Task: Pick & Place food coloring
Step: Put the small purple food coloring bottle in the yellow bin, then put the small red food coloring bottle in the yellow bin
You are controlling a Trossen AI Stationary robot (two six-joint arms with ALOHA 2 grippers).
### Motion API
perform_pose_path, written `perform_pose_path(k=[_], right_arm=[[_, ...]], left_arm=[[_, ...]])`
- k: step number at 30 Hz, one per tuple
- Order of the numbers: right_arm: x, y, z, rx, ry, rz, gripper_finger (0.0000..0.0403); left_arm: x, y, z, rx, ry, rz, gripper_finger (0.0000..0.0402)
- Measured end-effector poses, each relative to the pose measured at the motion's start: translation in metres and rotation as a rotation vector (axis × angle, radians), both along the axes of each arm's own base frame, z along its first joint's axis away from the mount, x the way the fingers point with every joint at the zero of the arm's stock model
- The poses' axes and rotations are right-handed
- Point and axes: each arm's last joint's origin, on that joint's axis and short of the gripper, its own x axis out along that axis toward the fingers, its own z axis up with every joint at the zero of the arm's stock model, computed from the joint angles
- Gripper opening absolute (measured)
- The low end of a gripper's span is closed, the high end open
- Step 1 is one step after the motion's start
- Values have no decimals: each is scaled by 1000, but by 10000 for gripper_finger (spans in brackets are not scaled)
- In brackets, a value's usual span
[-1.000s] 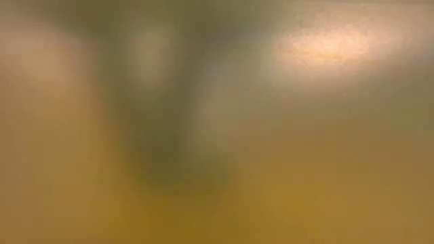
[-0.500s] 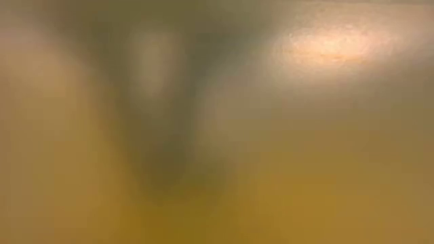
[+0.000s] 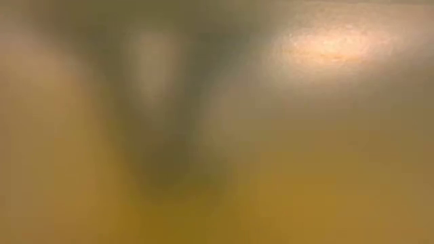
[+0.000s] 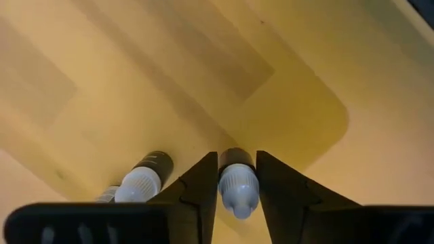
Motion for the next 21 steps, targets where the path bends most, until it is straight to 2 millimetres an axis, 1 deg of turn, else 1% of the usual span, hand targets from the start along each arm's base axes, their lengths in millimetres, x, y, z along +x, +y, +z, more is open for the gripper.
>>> perform_pose_path(k=[10, 16, 21], right_arm=[[0, 0, 0, 0, 0, 0, 137], [0, 0, 0, 0, 0, 0, 139], [0, 0, 0, 0, 0, 0, 137]], left_arm=[[0, 0, 0, -7, 4, 9, 122], [0, 0, 0, -7, 3, 11, 126], [3, -2, 9, -28, -16, 46, 126]])
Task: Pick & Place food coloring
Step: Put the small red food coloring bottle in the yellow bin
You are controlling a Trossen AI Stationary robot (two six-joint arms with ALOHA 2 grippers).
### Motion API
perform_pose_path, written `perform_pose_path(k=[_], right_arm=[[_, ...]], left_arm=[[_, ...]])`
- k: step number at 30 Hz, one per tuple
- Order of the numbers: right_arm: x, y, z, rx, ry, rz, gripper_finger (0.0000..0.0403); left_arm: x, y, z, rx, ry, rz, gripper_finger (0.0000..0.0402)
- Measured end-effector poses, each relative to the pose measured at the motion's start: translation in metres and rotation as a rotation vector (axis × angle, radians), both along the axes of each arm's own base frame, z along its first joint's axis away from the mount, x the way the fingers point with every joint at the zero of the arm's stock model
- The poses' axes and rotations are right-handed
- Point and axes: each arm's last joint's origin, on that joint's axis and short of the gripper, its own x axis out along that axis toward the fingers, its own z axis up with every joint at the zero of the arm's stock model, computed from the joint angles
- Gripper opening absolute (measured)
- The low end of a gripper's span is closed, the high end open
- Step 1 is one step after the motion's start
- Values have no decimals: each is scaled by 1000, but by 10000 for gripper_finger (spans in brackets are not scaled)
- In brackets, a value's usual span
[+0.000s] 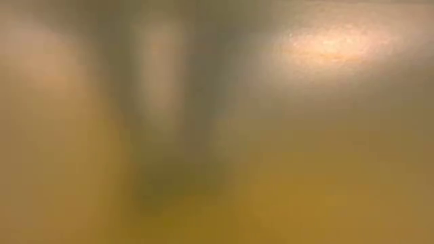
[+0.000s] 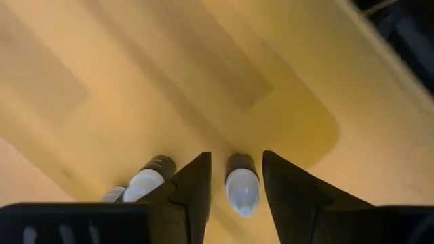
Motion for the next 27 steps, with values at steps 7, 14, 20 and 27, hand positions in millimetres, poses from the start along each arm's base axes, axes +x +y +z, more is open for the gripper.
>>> perform_pose_path(k=[7, 14, 20, 27], right_arm=[[0, 0, 0, 0, 0, 0, 138], [0, 0, 0, 0, 0, 0, 137], [0, 0, 0, 0, 0, 0, 138], [0, 0, 0, 0, 0, 0, 137]], left_arm=[[0, -1, 23, -9, 0, 9, 126], [-2, 0, 51, -6, -7, 10, 126], [-6, 8, 71, 41, -4, 59, 126], [-11, 34, 98, 112, -31, 100, 126]])
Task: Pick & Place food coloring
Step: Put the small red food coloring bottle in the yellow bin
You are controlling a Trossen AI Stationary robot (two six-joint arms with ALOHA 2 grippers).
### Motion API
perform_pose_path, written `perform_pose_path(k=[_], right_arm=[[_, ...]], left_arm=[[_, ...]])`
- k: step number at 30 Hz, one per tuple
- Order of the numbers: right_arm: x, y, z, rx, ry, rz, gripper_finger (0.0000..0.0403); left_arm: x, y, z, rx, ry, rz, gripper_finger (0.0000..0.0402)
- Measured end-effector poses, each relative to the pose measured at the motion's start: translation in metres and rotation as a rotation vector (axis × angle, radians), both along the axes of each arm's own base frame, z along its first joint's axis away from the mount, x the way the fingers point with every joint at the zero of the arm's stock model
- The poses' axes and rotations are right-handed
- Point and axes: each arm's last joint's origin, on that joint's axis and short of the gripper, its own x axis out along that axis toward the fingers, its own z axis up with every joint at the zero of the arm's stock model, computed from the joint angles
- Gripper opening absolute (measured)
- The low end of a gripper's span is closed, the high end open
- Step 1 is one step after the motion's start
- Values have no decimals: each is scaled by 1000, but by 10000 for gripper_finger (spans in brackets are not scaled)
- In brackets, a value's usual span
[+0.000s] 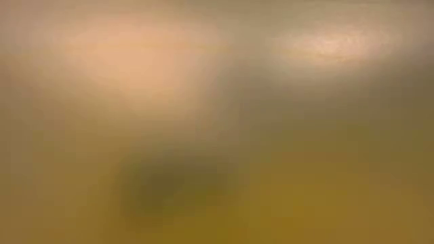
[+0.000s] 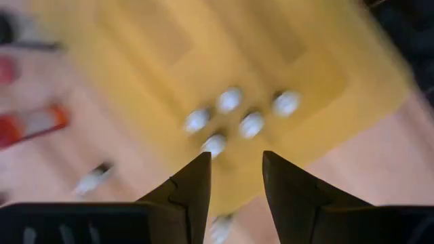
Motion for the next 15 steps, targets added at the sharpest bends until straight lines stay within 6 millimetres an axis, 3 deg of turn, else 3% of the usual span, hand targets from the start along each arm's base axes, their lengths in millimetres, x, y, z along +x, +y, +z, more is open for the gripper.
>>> perform_pose_path(k=[4, 8, 15], right_arm=[[0, 0, 0, 0, 0, 0, 138], [0, 0, 0, 0, 0, 0, 138], [0, 0, 0, 0, 0, 0, 138]], left_arm=[[-10, 27, 7, 53, 5, 14, 126], [-27, 54, 11, 24, -95, 54, 126], [-67, 101, -13, 85, -196, 90, 126]])
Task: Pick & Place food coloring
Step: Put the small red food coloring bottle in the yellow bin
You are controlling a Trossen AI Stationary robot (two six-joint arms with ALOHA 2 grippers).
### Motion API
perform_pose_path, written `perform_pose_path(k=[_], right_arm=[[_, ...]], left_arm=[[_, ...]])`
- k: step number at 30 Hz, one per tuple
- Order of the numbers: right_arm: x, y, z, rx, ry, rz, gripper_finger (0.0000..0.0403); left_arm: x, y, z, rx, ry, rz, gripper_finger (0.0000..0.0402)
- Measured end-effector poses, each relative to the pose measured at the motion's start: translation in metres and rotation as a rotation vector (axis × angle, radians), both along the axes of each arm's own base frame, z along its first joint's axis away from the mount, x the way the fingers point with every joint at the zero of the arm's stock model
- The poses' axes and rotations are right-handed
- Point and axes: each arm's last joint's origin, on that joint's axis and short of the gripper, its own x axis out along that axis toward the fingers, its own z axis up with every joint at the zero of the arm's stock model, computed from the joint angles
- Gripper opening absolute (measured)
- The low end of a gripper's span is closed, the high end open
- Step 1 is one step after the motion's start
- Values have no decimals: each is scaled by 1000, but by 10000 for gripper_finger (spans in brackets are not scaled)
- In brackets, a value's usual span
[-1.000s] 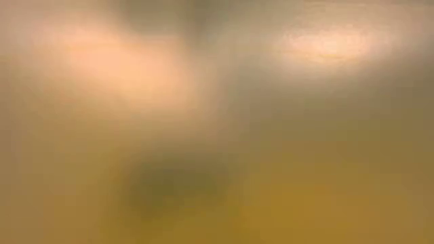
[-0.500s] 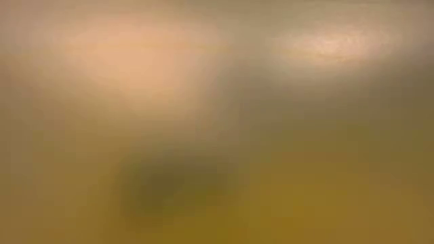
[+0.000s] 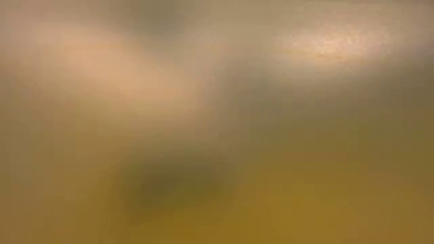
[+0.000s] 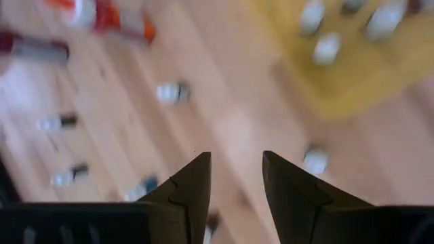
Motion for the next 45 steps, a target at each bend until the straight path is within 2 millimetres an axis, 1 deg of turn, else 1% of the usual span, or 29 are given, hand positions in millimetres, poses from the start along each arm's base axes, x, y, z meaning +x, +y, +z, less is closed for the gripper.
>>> perform_pose_path(k=[3, 6, 9, 12, 15, 20, 27, 33, 36, 41, 45], right_arm=[[0, 0, 0, 0, 0, 0, 139], [0, 0, 0, 0, 0, 0, 138], [0, 0, 0, 0, 0, 0, 137], [0, 0, 0, 0, 0, 0, 138], [0, 0, 0, 0, 0, 0, 138], [0, 0, 0, 0, 0, 0, 137], [0, 0, 0, 0, 0, 0, 138], [0, 0, 0, 0, 0, 0, 137], [0, 0, 0, 0, 0, 0, 139], [0, 0, 0, 0, 0, 0, 137], [0, 0, 0, 0, 0, 0, 137]], left_arm=[[-17, 18, -11, 27, 32, 3, 126], [-31, 35, -18, 63, 65, -32, 126], [-39, 50, -25, 96, 82, -68, 126], [-43, 64, -34, 125, 108, -102, 126], [-41, 78, -41, 134, 107, -107, 125], [-36, 95, -41, 68, 97, -93, 125], [-41, 105, -43, -69, 161, -130, 125], [-40, 118, -44, -34, 166, -99, 125], [-37, 124, -51, -38, 193, -83, 125], [-30, 124, -63, -38, 218, -96, 125], [-30, 124, -69, -46, 247, -99, 125]])
